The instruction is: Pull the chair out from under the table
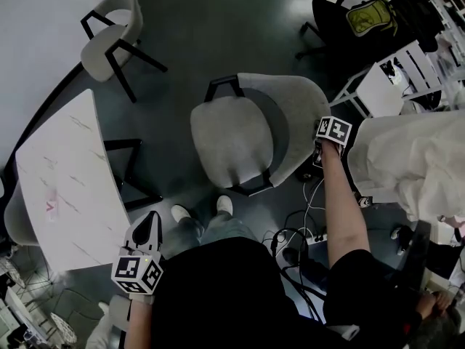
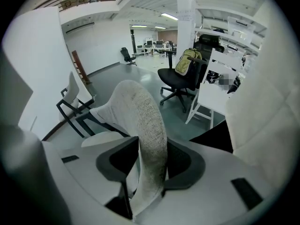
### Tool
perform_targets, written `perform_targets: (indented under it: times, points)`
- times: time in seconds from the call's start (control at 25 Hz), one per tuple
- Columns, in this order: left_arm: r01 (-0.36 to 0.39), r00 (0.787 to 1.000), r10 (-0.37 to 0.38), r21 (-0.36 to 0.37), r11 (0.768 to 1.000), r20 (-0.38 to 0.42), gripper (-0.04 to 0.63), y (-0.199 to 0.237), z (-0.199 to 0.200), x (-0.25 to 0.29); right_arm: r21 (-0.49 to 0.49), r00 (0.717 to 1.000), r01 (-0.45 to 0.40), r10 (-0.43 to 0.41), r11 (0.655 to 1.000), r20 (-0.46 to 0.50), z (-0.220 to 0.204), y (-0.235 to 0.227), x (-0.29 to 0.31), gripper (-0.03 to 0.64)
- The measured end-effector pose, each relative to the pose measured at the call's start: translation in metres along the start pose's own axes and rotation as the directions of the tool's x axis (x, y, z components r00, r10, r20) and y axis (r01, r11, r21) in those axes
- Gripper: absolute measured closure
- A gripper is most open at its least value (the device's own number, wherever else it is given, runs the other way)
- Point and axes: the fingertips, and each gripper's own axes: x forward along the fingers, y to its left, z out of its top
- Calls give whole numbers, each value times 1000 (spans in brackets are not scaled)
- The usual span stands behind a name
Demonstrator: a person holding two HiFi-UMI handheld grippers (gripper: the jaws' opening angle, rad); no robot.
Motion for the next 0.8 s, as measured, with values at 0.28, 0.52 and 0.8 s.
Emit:
perform_targets:
  times: [0.28,0.52,0.8]
  points:
    - [44,999,-45,7,999,24,591,9,9,-3,18,996,66,-66,998,56,-5,0,-35,466]
    - [92,995,-93,19,996,45,591,16,19,-9,-41,992,47,-42,998,121,-8,36,-78,468]
    - [150,985,-153,42,988,77,591,21,32,-20,-107,967,-88,111,990,230,-8,125,-146,476]
